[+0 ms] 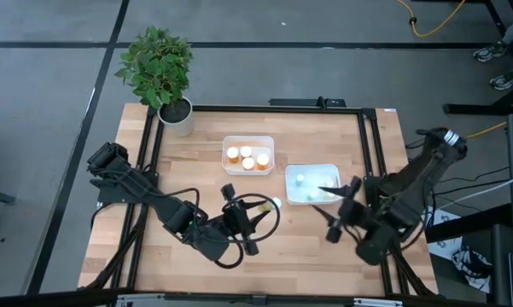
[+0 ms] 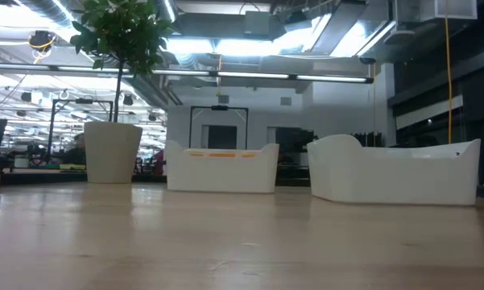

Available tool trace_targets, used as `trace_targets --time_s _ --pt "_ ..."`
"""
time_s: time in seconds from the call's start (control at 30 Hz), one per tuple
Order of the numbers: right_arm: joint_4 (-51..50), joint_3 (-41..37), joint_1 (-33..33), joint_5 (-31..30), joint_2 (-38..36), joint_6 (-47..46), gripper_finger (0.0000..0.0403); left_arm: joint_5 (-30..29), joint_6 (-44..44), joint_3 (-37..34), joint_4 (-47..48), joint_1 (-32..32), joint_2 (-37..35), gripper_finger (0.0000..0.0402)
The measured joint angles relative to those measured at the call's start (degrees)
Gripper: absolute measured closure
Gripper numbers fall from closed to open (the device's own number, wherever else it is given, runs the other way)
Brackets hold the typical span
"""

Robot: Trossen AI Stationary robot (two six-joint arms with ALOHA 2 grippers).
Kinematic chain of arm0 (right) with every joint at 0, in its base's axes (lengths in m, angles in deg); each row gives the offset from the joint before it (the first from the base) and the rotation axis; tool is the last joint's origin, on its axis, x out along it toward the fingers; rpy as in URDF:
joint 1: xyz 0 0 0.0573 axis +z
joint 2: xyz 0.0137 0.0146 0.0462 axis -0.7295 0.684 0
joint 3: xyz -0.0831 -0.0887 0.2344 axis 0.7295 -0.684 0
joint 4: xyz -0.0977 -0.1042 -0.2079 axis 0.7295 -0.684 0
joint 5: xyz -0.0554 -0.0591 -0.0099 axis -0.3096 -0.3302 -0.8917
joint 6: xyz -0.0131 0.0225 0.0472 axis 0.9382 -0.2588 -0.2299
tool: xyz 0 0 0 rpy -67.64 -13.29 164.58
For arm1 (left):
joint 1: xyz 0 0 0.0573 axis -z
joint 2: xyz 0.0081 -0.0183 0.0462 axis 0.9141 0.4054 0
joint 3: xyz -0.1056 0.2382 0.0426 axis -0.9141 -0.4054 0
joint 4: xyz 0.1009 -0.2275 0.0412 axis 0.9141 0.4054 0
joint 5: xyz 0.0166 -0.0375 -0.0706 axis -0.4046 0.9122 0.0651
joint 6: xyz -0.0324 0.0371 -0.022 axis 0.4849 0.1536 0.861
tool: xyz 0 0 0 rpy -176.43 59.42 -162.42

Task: Pick and place medicine bottles into bin by pill shape (circle, oval)
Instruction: Put the small yellow pill bottle into the bottom white bin

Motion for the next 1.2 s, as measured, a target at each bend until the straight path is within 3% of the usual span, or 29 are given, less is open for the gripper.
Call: trace_targets --time_s 0.1,0.17,0.23,0.3,0.37,0.47,0.53,0.6,0.67,0.83,1.03,1.2 --pt "5.67 -12.80 2.54 -0.42 -5.02 -10.58 0.0147 0.00 -0.04 0.00 -0.01 -0.47 0.00 0.0321" --pt "16.59 -22.90 3.44 -0.51 -7.62 -16.07 0.0147 0.02 -0.04 0.00 -0.03 -0.91 0.00 0.0321" --pt "33.47 -30.87 3.44 -0.61 -9.44 -15.31 0.0147 0.14 -0.02 0.00 -0.04 -1.25 0.00 0.0321" --pt "53.73 -37.20 2.17 1.95 -10.86 -4.81 0.0147 0.66 0.06 0.00 -0.13 -1.93 0.00 0.0321" --pt "76.98 -42.44 -0.40 9.61 -10.95 14.48 0.0147 1.82 0.75 0.00 -0.13 -2.66 0.00 0.0321" --pt "111.61 -49.08 -5.90 33.31 -10.01 44.38 0.0147 3.60 1.50 0.00 -0.22 -3.91 0.00 0.0321" --pt "127.00 -52.51 -9.76 47.75 -10.08 54.04 0.0147 4.65 2.44 0.00 -0.09 -4.44 0.02 0.0321" --pt "135.83 -54.84 -12.51 51.18 -10.59 55.67 0.0147 5.19 3.00 0.00 -0.52 -4.86 0.20 0.0321" --pt "136.04 -55.65 -14.53 49.64 -10.84 54.15 0.0147 6.52 2.99 0.00 -1.20 -5.20 0.36 0.0321" --pt "124.39 -50.95 -17.83 48.59 -9.39 46.61 0.0147 11.95 0.68 0.03 -7.44 -7.71 3.38 0.0321" --pt "96.67 -38.64 -18.56 43.14 -8.85 42.34 0.0147 15.21 -5.16 0.02 -13.93 -9.08 6.23 0.0321" --pt "85.82 -31.66 -17.17 42.36 -8.85 43.02 0.0147 15.19 -6.60 0.02 -14.07 -8.68 6.21 0.0321"
